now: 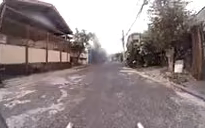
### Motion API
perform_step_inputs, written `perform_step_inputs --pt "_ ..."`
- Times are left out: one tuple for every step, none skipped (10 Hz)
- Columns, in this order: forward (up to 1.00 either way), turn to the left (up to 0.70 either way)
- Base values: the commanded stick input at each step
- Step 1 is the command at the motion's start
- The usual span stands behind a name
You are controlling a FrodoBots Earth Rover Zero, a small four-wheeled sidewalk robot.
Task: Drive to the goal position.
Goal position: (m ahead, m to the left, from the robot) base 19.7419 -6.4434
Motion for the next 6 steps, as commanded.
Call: perform_step_inputs --pt "1.0 0.0" --pt "1.0 0.0" --pt "1.0 0.0" --pt "1.0 0.0" --pt "1.0 0.0" --pt "1.0 0.0"
